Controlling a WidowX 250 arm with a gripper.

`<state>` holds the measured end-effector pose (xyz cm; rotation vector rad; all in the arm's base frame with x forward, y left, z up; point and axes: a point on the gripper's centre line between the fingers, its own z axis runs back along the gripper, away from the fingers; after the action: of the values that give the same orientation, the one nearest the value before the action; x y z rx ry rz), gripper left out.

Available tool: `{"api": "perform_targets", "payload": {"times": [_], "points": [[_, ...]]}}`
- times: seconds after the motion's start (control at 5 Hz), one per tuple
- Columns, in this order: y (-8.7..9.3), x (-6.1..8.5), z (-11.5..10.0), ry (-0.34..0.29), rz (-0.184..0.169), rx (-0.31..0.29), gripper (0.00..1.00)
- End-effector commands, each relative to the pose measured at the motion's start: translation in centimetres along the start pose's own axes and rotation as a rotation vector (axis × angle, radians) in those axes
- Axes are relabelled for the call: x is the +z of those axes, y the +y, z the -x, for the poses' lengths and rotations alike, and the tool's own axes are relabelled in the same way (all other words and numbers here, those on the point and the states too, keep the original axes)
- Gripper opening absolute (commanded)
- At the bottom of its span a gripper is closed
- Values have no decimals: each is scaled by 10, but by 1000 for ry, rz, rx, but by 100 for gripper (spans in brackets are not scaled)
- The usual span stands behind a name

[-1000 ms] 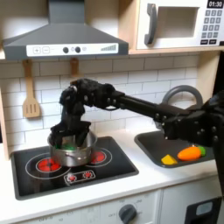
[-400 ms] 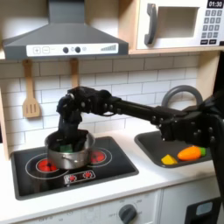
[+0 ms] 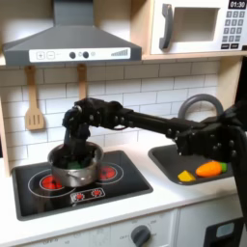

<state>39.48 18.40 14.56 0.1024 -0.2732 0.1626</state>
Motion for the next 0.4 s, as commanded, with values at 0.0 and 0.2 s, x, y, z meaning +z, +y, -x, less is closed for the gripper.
{"api": "perform_targets", "payload": {"times": [0.0,0.2], "points": [[-11,20,5,-45,24,-16,0],[-19,27,10,-40,42,-28,0]]}}
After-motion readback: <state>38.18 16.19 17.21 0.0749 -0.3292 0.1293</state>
